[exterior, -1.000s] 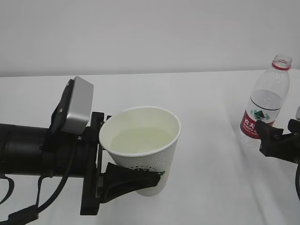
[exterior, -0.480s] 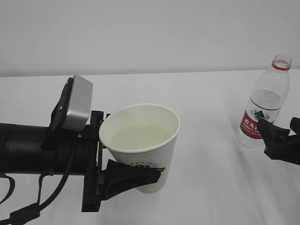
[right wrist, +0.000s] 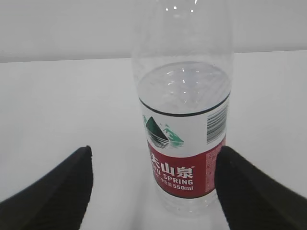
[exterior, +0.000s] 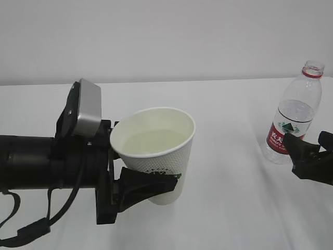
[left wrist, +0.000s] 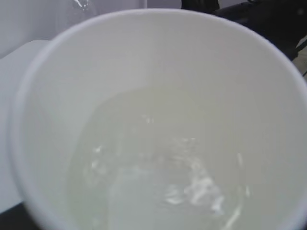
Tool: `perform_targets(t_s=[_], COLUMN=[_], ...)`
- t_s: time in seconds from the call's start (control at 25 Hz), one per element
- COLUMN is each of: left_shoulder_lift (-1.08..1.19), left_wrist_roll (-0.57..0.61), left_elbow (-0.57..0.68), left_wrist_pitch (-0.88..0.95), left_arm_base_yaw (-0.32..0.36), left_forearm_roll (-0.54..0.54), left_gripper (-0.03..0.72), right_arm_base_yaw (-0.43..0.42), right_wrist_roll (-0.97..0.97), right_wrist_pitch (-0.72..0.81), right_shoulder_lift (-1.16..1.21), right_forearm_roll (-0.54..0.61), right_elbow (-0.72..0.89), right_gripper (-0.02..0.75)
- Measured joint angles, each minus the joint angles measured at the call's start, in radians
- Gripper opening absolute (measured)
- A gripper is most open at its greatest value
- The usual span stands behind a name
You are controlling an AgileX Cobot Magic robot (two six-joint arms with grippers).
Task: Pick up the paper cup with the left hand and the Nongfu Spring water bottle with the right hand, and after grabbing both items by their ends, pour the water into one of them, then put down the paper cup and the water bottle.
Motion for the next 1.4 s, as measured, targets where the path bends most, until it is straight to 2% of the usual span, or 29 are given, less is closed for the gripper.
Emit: perform_targets(t_s=[0.32, 1.4], left_shoulder_lift=[0.0, 0.0], left_wrist_roll=[0.005, 0.294], left_elbow=[0.002, 0.002], left_wrist_pitch=[0.019, 0.091], left_arm_base_yaw=[0.0, 0.0], left_forearm_roll=[-0.103, -0.591], left_gripper=[0.528, 0.505], right_arm_base_yaw=[0.0, 0.0], right_wrist_roll=[0.0, 0.0], right_wrist_pitch=[0.0, 0.0], right_shoulder_lift=[0.0, 0.0], right_forearm_roll=[-0.003, -0.009], right_elbow=[0.0, 0.0], right_gripper=[0.596, 0.595])
